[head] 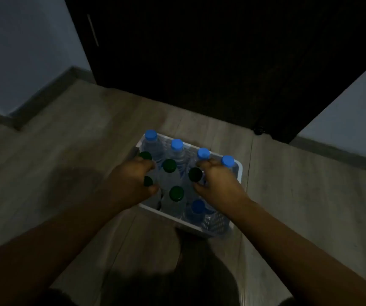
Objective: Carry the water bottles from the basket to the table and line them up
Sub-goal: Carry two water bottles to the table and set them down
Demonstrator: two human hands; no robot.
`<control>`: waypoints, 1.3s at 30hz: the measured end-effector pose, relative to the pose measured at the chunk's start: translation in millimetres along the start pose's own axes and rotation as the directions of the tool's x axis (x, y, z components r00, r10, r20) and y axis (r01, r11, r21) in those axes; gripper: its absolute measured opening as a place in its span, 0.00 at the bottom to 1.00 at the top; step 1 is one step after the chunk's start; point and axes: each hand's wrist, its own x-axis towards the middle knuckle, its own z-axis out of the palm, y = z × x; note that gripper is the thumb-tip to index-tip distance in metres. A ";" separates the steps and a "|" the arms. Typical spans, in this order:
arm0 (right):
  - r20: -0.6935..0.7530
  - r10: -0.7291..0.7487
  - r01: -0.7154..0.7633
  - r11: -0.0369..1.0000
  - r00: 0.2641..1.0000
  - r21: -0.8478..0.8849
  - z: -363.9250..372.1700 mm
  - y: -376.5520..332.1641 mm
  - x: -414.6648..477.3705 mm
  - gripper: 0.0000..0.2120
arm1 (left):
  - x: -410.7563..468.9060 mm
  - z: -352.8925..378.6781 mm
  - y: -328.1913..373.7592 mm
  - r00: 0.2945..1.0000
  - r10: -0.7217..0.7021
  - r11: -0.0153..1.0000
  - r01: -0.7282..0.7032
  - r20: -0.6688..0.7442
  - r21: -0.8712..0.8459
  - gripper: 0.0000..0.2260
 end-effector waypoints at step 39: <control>-0.551 0.103 0.382 0.617 0.828 0.688 -45.3 -16.2 -1.5 0.15 | 3.2 -69.4 42.2 0.904 -0.009 0.902 -0.177 -0.428 -0.393 0.09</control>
